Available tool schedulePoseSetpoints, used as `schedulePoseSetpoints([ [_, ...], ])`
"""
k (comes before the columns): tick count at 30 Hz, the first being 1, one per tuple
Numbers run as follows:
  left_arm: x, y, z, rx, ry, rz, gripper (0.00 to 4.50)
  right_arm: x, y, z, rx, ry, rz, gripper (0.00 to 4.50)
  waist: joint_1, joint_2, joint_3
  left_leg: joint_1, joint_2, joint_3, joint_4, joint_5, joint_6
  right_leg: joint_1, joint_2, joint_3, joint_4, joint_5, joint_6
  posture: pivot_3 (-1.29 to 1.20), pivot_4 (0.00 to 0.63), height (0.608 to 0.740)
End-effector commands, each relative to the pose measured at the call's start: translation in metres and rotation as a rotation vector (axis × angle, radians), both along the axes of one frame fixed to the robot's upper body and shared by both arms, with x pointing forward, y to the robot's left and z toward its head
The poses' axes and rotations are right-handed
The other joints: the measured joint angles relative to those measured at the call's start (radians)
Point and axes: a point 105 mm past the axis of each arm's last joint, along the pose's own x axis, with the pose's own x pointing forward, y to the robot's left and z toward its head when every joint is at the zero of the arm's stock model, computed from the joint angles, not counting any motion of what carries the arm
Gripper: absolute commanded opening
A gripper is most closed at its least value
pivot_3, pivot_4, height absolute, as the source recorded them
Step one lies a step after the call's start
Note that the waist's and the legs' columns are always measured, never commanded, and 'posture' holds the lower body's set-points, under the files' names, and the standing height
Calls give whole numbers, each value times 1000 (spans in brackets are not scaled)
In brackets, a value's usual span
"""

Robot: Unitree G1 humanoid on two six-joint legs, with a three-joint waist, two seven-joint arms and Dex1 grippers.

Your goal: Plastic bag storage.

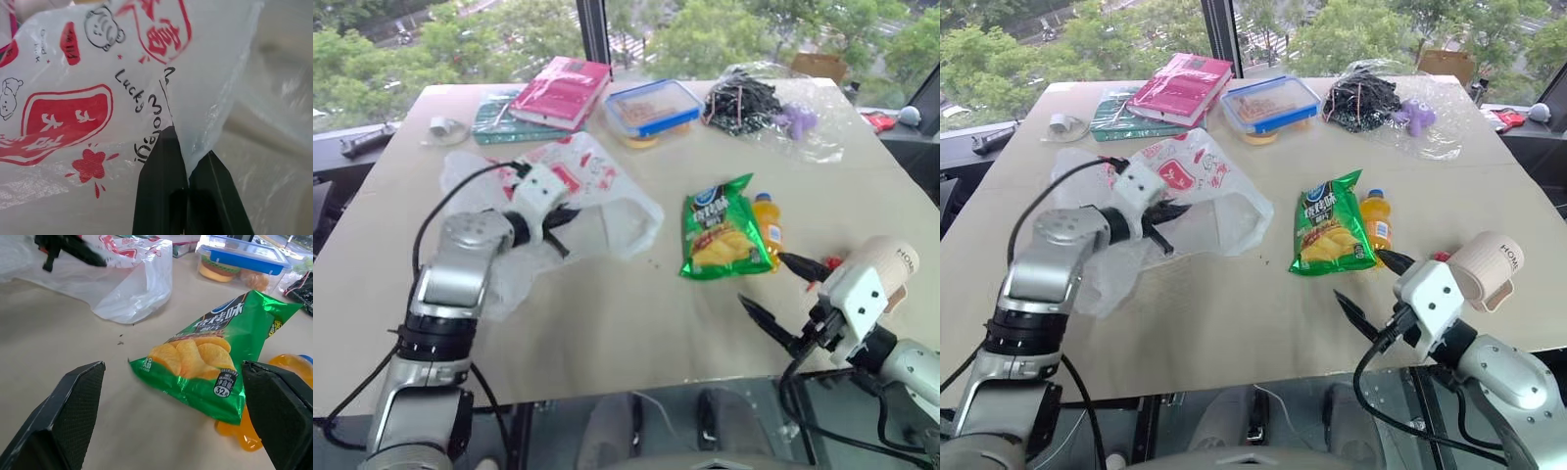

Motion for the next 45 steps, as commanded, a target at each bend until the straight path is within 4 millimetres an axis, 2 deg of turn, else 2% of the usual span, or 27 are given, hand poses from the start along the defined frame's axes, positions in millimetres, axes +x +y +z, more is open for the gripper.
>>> schedulePoseSetpoints([
  [1,-3,-5,41,-205,-20,-18,24,12,-5,-1,-27,30,-92,4500,-1,-1,0,0,0,0,0,0,0,0,0,0,0,0,0,0,150,740],
  [7,-13,-18,75,-354,-15,-84,24,31,-19,-10,14,124,-229,4500,-1,-1,0,0,-1,-1,1,2,-4,1,1,0,0,2,-3,0,150,740],
  [10,-15,-22,80,-346,-20,-97,24,42,-26,-14,30,151,-287,4500,-1,-1,0,0,-1,-1,1,2,-4,1,1,0,0,2,-3,0,150,740],
  [16,-12,-22,83,-355,-36,-69,24,65,-8,-11,102,177,-256,4500,-5,-1,0,1,-1,-1,1,2,-4,1,2,1,0,2,-3,0,150,740],
  [22,-9,-19,84,-355,-54,-33,24,81,7,-18,36,173,-221,4500,-2,-1,0,0,-1,-1,1,3,-4,2,2,1,0,3,-4,0,150,740],
  [25,-7,-17,84,-355,-59,-6,0,88,10,-19,0,160,-225,3640,-3,-1,0,0,-1,-1,1,3,-4,1,2,2,-1,3,-3,0,150,740],
  [30,-4,-14,78,-334,-51,36,0,95,10,-17,-123,78,-210,1208,-2,-1,0,0,-1,-1,1,3,-5,1,2,2,-1,3,-3,0,150,740],
  [32,-4,-15,76,-327,-47,36,0,93,12,-14,-99,76,-193,105,-2,-1,0,0,-1,-1,1,3,-5,1,2,2,-1,3,-3,0,150,740],
  [37,-3,-22,75,-330,-23,16,0,78,26,18,83,36,-50,41,-3,-1,1,0,-1,-1,1,3,-5,1,2,2,-1,3,-3,0,150,740],
  [40,6,-27,72,-321,3,32,0,64,36,51,255,27,91,41,-1,-2,1,0,-1,-1,1,3,-5,1,2,2,-1,3,-3,0,150,740],
  [42,15,-36,77,-327,-1,21,0,48,46,73,364,42,230,41,1,-2,2,0,-1,-1,1,3,-5,2,3,2,-1,3,-3,0,150,740],
  [45,24,-45,87,-324,-20,-10,0,31,54,90,439,91,391,41,0,-2,2,0,-1,-4,1,3,-4,3,4,2,0,3,-4,0,150,740],
])
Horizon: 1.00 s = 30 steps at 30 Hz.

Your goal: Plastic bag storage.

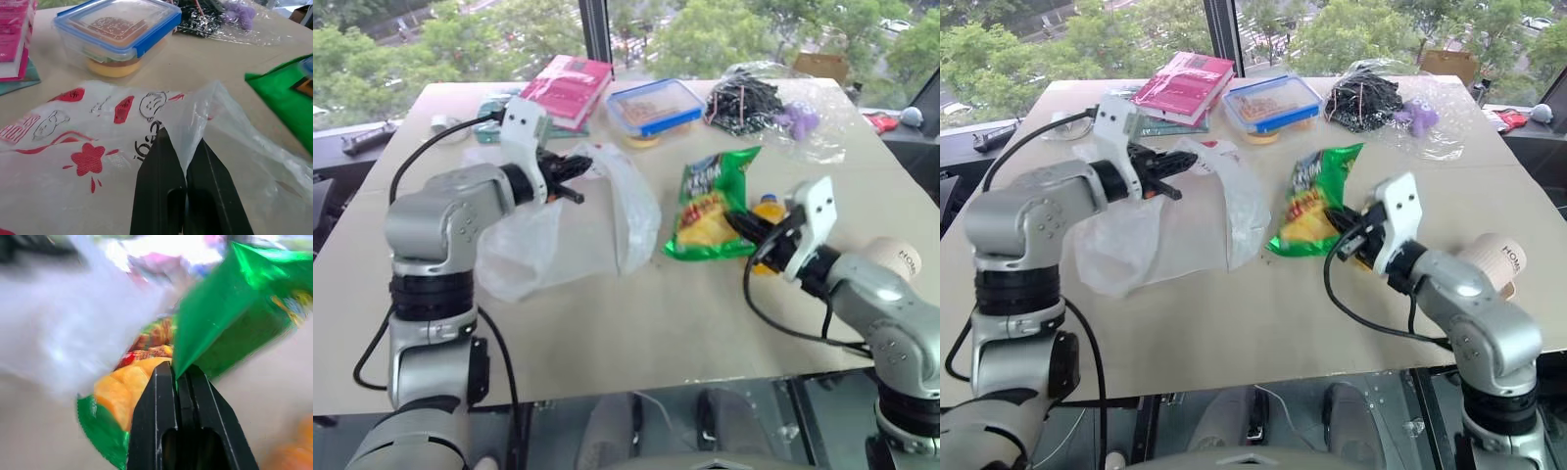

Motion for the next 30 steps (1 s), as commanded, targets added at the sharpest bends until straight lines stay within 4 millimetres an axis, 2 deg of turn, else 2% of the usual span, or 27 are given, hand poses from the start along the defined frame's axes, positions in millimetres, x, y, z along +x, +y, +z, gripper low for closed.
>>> schedulePoseSetpoints([
  [1,7,-5,20,10,-71,-14,0,-25,7,23,69,-15,168,41,-2,0,0,0,0,0,0,0,0,0,0,0,0,0,0,0,150,740],
  [4,10,-8,23,11,-72,-40,0,-35,11,31,95,26,294,41,-5,0,0,0,0,0,-1,0,0,0,1,1,-1,0,0,0,150,740],
  [6,10,-12,28,-7,-77,-77,0,-37,17,30,82,84,388,41,-7,0,1,0,0,2,-1,0,0,-1,1,3,-1,0,0,0,150,740],
  [11,0,-12,40,-34,-91,-164,0,-17,34,5,-14,187,434,41,-10,-1,1,0,0,3,-1,-1,2,-1,1,3,-1,0,0,0,150,740],
  [15,-6,-3,41,-32,-87,-183,0,-10,44,-11,-66,227,484,41,-10,-1,1,-1,0,4,-1,-2,3,-4,1,5,0,0,0,0,150,740],
  [18,-11,11,36,-30,-54,-179,0,-10,51,-26,-136,244,530,41,-13,-1,1,-2,0,4,-1,-1,2,-4,1,6,-1,0,0,0,150,740],
  [22,-6,30,35,-55,-32,-104,0,-20,48,-15,-85,228,609,41,-9,-2,2,-2,0,4,-1,-1,1,-4,1,5,-1,0,0,0,150,740],
  [26,-9,25,39,-70,-51,-127,0,-26,55,-18,-73,257,652,41,-4,-3,2,-2,0,4,-1,-1,1,-4,1,5,-1,0,0,0,150,740],
  [30,-11,18,35,-67,-52,-156,0,-24,81,-29,-89,307,710,41,-9,-3,2,-2,1,4,-1,0,0,-5,1,5,0,0,0,0,150,740],
])
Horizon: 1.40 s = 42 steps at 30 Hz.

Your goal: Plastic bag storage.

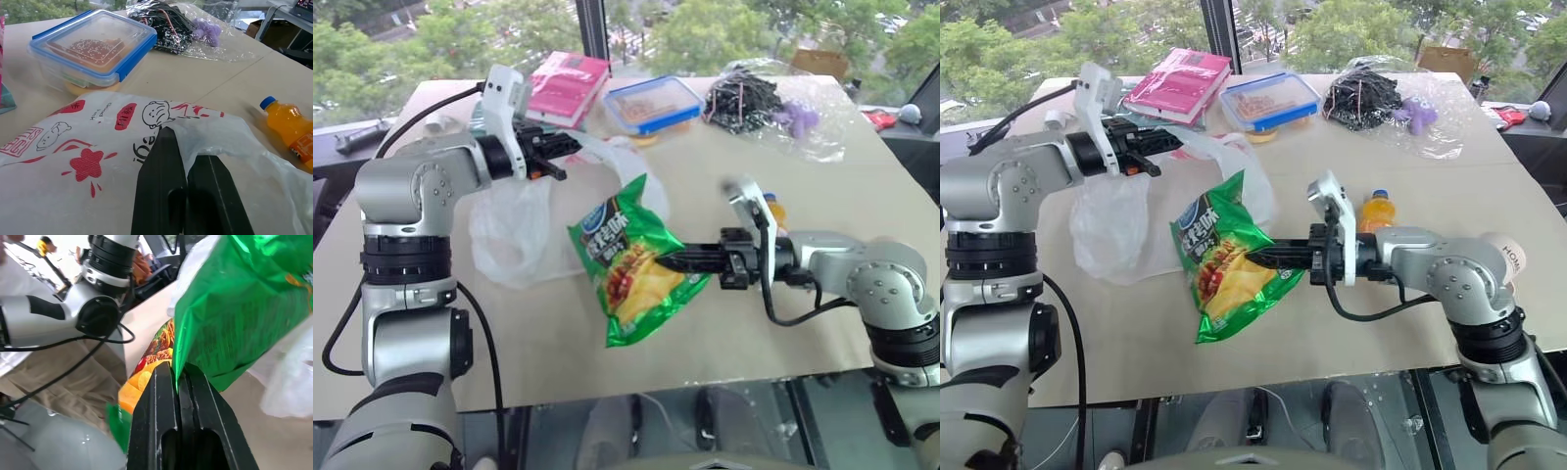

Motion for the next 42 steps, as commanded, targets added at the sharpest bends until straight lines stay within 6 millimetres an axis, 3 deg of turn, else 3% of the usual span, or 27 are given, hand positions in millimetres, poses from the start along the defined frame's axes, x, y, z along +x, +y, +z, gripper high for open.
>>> schedulePoseSetpoints([
  [1,-8,-10,15,0,-72,-52,0,1,22,-1,-5,14,66,41,-6,0,0,0,0,0,0,0,0,0,0,0,0,0,0,0,150,740],
  [4,-12,-18,16,5,-84,-89,0,18,39,-7,-6,57,56,41,-14,0,0,0,0,0,0,0,0,0,0,0,1,0,0,0,150,740],
  [7,-25,-23,15,9,-74,-153,0,47,47,-4,33,85,-42,41,-17,0,0,0,0,0,0,0,0,0,0,0,1,0,0,0,150,740],
  [11,-43,-19,6,29,-17,-195,0,78,37,4,100,126,-185,41,-22,0,0,0,0,0,0,0,-1,-1,0,1,0,0,0,0,150,740],
  [16,-60,-16,-9,78,62,-230,0,86,15,14,147,145,-239,41,-22,0,0,-12,0,0,1,1,-1,-13,0,0,3,0,0,0,150,740],
  [19,-67,-31,-10,51,72,-279,0,104,12,12,138,144,-376,41,-21,0,0,-13,0,1,1,1,-2,-15,0,1,6,0,0,0,150,740],
  [22,-63,-53,-2,-51,67,-289,0,120,23,8,147,149,-514,41,-21,0,0,-12,0,0,2,1,-2,-15,0,1,8,0,0,0,150,740],
  [25,-63,-73,3,-135,86,-305,0,118,43,5,148,129,-564,41,-23,-1,1,-12,-1,0,3,3,-4,-17,0,2,12,0,0,0,150,740],
  [30,-60,-89,10,-225,99,-282,0,122,61,15,228,93,-683,41,-31,0,1,-12,0,1,3,4,-6,-19,0,4,15,0,0,0,150,740],
  [36,-53,-101,12,-390,138,-226,0,120,94,18,315,126,-650,41,-27,-1,0,-12,-1,1,3,4,-7,-19,0,4,15,1,-1,0,150,740],
  [38,-55,-104,11,-425,140,-224,0,119,107,9,317,179,-604,41,-28,-1,0,-12,-1,1,3,4,-7,-19,0,4,15,1,-1,0,150,740],
  [42,-55,-99,4,-460,152,-183,0,114,116,-4,285,162,-542,1846,-36,-1,1,-12,-1,1,2,4,-7,-19,0,5,15,1,-1,0,150,740],
])
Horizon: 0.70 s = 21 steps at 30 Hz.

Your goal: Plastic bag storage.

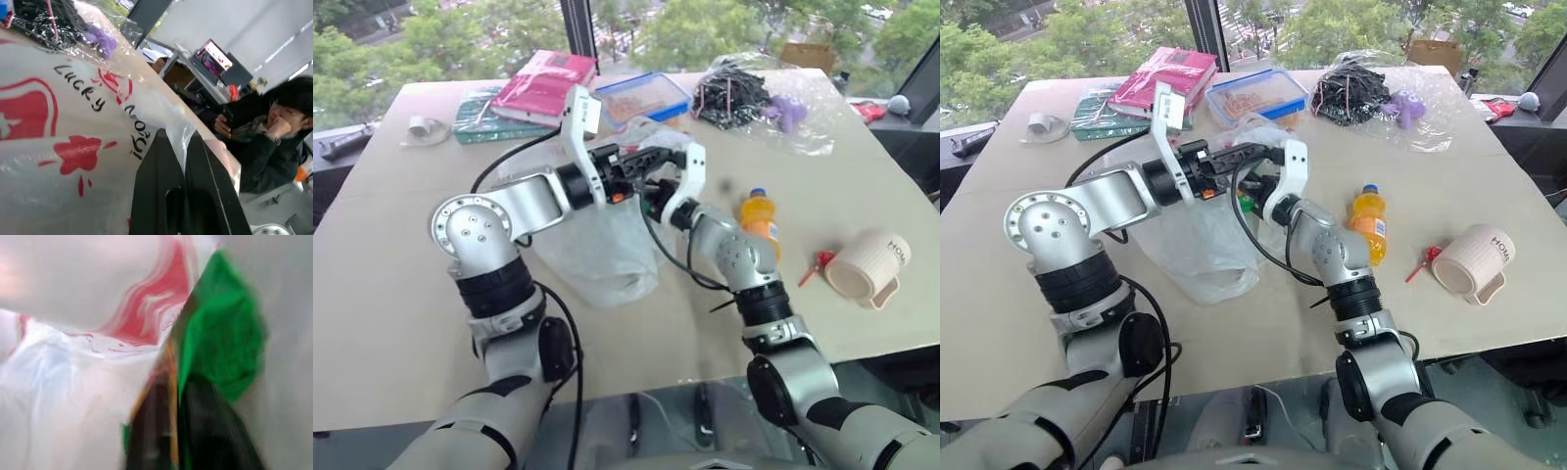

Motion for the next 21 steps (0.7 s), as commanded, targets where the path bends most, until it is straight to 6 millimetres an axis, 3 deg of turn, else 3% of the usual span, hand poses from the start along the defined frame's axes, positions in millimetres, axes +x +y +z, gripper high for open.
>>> schedulePoseSetpoints([
  [1,-8,3,8,-22,-46,11,0,-29,54,33,104,-84,170,2215,-6,0,0,0,0,0,0,0,0,0,0,0,0,0,0,0,150,740],
  [5,0,17,1,-20,-18,82,0,-31,28,38,-5,-225,120,4211,-12,0,0,0,0,0,0,0,0,0,0,0,0,0,0,0,150,740],
  [6,3,22,-1,-13,-14,105,0,-38,20,43,-31,-283,144,4468,-12,0,0,0,0,0,0,0,0,0,0,0,0,0,0,0,150,740],
  [9,9,31,-2,6,-15,141,0,-60,0,58,-48,-372,206,4468,-8,0,0,0,0,-1,0,0,-1,0,0,-1,0,0,0,0,150,740],
  [13,17,37,-2,20,-23,157,0,-69,-32,71,-95,-385,173,4468,4,0,0,0,-1,-1,0,0,0,0,-1,-1,0,0,0,0,150,740],
  [16,19,32,-3,36,-35,136,0,-90,-37,85,-127,-443,221,4468,10,0,0,0,0,-1,0,1,-2,0,0,-1,0,0,-1,0,150,740],
  [21,21,28,-1,51,-60,118,0,-97,-65,94,-313,-502,52,4468,12,0,0,0,0,-1,0,1,-2,0,1,-1,0,0,-1,0,150,740],
])
